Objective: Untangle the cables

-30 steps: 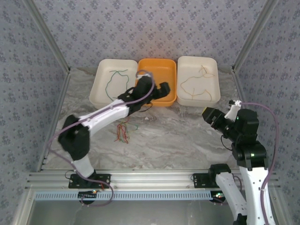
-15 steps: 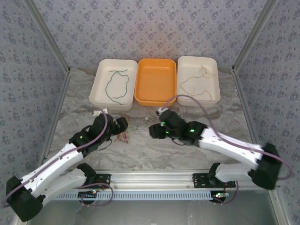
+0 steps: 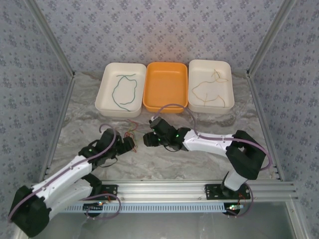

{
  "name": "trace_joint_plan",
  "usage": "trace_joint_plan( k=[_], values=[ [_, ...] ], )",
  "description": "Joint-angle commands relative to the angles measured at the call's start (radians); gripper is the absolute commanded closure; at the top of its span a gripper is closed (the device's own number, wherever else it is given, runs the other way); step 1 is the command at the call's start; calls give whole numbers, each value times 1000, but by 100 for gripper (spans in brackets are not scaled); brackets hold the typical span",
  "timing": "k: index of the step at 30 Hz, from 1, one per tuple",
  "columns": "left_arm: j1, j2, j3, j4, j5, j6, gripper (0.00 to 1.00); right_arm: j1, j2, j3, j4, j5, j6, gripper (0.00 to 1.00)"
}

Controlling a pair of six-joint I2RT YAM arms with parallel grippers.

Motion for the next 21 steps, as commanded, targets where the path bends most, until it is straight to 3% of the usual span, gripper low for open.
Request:
trace_joint_plan(
  k=[1, 4, 9, 13, 17, 21],
  values=[
    [-2, 101, 34, 82, -8, 50, 17, -30, 43, -14, 97, -53, 46, 49],
    [-3, 230, 70, 132, -35, 83, 23, -51, 78, 10, 96, -63, 38, 49],
    [-8, 339, 62, 201, -116, 102, 61, -81, 191, 108, 67, -57, -72, 47],
    [-8, 330, 23, 242, -117, 97, 82, -79, 300, 225, 11, -63, -203, 47],
    [-2, 282, 4, 223, -133, 108, 93, -74, 376, 294, 4, -91, -281, 47],
    [22, 244, -15, 222, -112, 126, 97, -80, 395, 282, 44, -112, -281, 47]
  ],
)
